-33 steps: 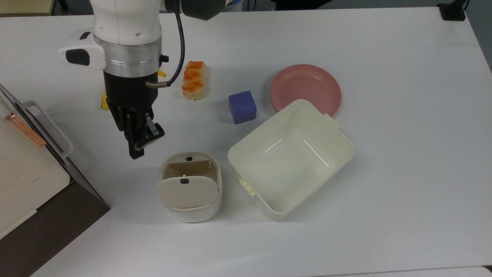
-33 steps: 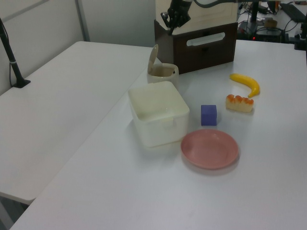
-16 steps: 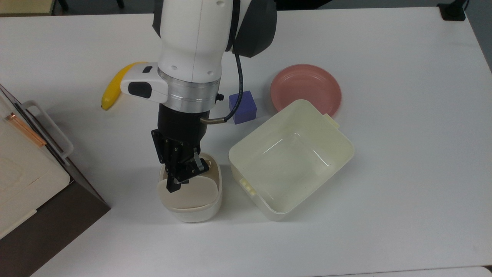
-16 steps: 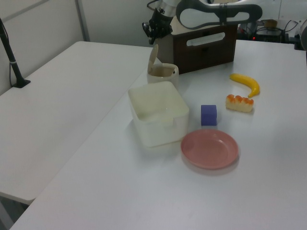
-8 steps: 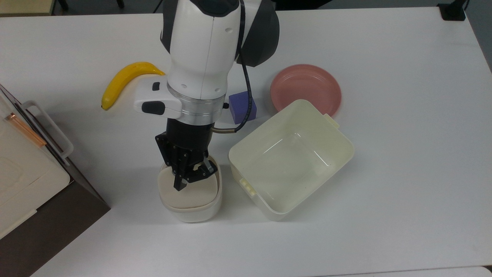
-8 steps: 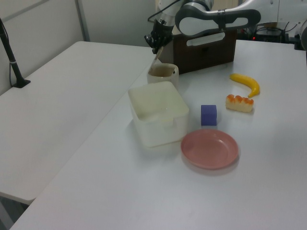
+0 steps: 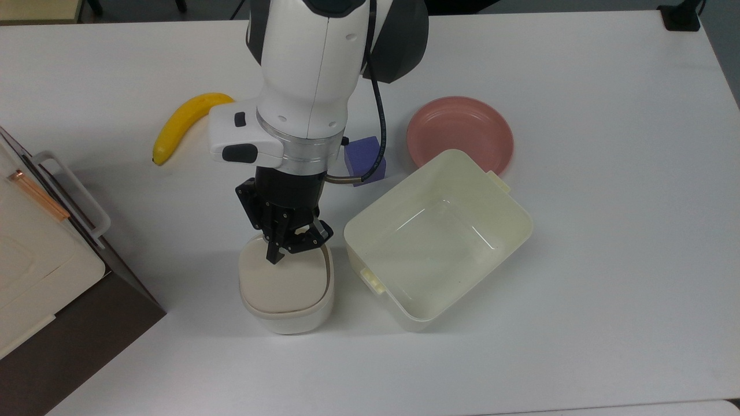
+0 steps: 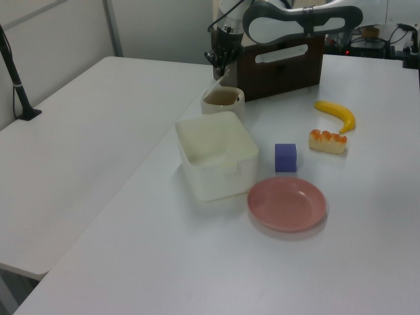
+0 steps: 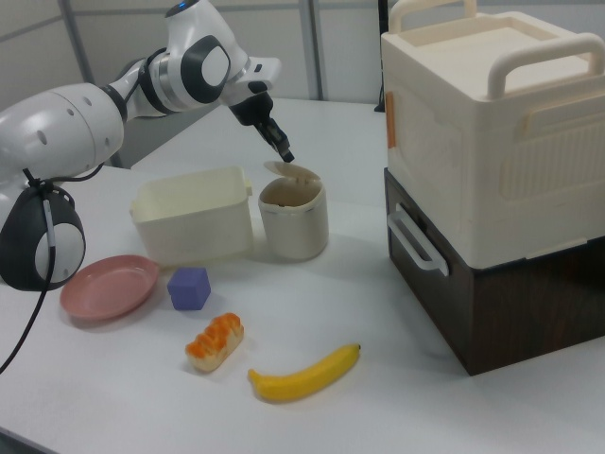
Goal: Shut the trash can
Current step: 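Push the raised lid down with the gripper fingers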
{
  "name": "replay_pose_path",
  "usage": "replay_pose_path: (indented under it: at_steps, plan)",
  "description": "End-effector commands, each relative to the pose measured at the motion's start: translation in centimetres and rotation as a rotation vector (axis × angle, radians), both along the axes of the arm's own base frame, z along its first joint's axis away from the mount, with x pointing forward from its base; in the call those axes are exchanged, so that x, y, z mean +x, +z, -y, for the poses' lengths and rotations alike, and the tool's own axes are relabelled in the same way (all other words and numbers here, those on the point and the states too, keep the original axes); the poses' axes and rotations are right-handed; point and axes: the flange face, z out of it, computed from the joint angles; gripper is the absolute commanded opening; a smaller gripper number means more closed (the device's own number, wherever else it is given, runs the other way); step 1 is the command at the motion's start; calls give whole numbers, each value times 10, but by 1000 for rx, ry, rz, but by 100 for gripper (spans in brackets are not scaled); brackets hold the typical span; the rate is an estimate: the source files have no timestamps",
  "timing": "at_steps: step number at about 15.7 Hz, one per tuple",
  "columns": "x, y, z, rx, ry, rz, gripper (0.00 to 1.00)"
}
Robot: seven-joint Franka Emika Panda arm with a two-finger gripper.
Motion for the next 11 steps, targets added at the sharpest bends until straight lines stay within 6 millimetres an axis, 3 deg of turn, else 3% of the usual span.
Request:
replay_pose_path:
  at_steps: [1,6,11]
  plan:
    - [-13,-9,-3,-17,53,-75,0]
    - [-17,-30,-2,-42,100,-143,0]
    - [-23,-36,-3,-50,117,-171,0]
